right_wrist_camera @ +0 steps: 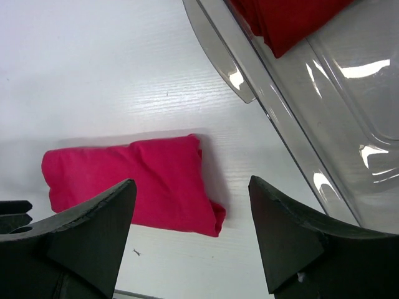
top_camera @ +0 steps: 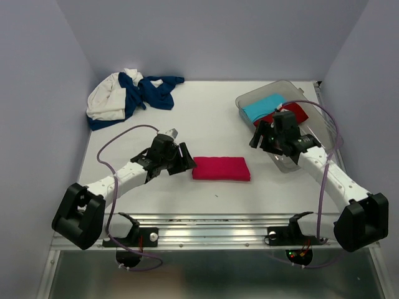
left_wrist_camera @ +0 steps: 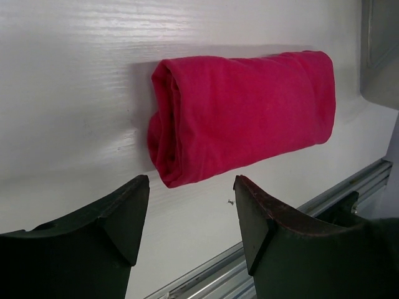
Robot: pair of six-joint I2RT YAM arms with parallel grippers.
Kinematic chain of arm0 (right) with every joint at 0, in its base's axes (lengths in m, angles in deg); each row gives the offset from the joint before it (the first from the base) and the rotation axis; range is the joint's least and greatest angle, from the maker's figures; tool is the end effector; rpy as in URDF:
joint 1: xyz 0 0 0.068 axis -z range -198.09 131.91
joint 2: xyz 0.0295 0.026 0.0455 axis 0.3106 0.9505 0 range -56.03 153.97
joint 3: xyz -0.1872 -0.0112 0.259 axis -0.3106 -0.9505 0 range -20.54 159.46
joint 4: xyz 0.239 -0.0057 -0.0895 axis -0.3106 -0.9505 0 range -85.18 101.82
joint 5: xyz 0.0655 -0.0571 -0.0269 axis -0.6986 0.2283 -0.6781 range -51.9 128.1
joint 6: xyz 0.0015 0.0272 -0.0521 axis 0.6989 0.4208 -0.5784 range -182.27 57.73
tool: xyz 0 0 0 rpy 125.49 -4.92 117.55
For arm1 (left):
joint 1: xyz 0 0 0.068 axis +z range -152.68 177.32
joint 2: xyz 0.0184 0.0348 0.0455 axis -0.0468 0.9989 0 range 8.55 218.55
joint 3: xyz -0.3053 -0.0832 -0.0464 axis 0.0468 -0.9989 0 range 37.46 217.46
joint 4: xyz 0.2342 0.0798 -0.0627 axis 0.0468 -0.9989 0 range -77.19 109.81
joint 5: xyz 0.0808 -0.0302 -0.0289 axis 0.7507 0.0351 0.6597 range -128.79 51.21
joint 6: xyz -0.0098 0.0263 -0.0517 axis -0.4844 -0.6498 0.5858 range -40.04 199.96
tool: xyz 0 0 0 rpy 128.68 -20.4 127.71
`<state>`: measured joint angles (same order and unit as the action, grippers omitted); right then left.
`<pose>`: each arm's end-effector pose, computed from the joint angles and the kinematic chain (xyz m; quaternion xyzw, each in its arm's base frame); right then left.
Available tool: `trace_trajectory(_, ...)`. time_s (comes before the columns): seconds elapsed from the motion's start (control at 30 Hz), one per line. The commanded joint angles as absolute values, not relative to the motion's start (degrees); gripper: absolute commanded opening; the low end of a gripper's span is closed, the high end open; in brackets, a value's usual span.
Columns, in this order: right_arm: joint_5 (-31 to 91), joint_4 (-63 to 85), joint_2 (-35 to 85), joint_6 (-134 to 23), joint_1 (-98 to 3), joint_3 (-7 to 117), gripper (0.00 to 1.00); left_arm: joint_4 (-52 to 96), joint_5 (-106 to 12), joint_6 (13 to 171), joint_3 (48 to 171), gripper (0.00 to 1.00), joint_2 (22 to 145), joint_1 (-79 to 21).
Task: Roll the t-shirts
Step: Move the bin to the center of the board, then pick up the T-shirt from the center of the board.
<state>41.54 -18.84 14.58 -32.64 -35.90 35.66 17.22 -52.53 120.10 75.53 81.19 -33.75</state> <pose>0.2336 0.0723 0.3244 0.1065 0.9176 0.1282 0.3609 0.2082 -0.1373 0.2560 -0.0172 0.8906 -0.3443 0.2967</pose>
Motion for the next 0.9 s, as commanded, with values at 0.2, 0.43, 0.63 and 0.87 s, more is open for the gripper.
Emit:
trace_trajectory(0.2, 43.6, -19.9, 14.5, -33.3, -36.7, 34.7, 0.79, 30.6, -57.6, 127.2, 71.6, 0.67, 88.3, -33.6)
trace_trajectory(0.43, 43.7, -19.7, 14.3, -33.5, -37.3, 33.5, 0.8, 30.1, -54.7, 127.8, 71.0, 0.7, 91.0, -33.7)
trace_trajectory(0.63, 44.0, -19.6, 14.5, -33.6, -37.3, 33.1, 0.8, 29.4, -53.5, 127.6, 72.0, 0.7, 95.6, -34.3)
trace_trajectory(0.87, 44.0, -19.5, 14.5, -33.3, -37.3, 32.5, 0.8, 32.5, -55.4, 128.3, 74.4, 0.47, 101.2, -36.3)
